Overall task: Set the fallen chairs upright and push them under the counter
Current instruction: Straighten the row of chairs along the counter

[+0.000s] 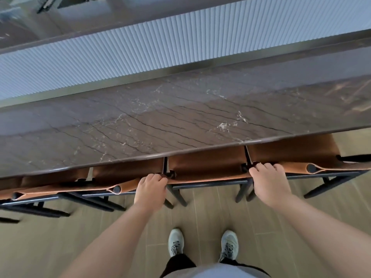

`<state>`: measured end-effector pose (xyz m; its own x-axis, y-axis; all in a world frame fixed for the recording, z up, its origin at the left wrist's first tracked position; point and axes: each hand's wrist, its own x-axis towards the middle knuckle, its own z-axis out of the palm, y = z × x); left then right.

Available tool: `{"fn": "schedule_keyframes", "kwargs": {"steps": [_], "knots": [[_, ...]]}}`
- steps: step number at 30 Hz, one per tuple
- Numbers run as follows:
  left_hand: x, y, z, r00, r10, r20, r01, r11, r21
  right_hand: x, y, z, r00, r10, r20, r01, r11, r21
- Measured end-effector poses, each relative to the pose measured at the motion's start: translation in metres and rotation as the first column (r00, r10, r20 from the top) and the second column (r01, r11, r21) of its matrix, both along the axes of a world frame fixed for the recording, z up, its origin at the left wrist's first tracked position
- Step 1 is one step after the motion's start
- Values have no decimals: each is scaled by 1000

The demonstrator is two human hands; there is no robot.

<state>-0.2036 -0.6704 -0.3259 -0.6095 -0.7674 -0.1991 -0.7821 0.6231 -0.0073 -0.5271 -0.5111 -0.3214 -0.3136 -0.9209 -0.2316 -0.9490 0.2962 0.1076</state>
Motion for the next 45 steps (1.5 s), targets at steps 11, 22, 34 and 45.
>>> {"fn": "schedule_keyframes", "kwargs": {"steps": [11, 22, 34, 45], "knots": [[-5, -22, 5, 962, -70, 263, 49, 995, 86, -9, -7, -8, 998, 38, -47, -35, 997, 67], [10, -23, 12, 964, -76, 255, 38, 988, 151, 2, -3, -1, 995, 91, -42, -86, 992, 93], [14, -26, 12, 986, -46, 158, 11, 976, 217, 1, -6, -7, 991, 134, 17, -135, 983, 125], [-76, 43, 52, 494, 729, -474, -128, 600, 790, 25, -17, 22, 465, -232, 854, 302, 949, 93]]}}
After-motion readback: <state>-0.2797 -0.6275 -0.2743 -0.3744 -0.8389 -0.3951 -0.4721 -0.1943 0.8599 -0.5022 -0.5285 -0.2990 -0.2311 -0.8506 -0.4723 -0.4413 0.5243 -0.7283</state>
